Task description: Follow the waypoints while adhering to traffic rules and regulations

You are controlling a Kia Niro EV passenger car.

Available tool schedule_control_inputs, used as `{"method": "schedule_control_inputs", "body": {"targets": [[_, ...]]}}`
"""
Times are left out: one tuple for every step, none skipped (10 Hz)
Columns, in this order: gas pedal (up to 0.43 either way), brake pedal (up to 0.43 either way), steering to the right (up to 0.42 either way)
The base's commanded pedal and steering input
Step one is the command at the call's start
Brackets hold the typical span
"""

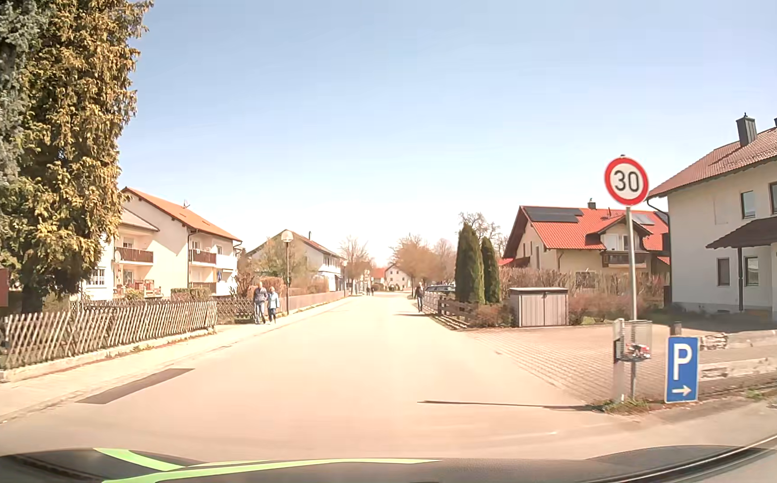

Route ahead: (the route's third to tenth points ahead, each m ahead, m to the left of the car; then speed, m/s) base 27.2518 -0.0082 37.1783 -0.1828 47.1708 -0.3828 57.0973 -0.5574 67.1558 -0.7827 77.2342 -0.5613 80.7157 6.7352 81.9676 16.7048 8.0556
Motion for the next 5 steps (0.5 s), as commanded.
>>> {"method": "schedule_control_inputs", "body": {"targets": [[0.079,0.000,-0.005],[0.079,0.000,-0.005],[0.079,0.000,-0.006],[0.079,0.000,-0.005],[0.079,0.000,-0.006]]}}
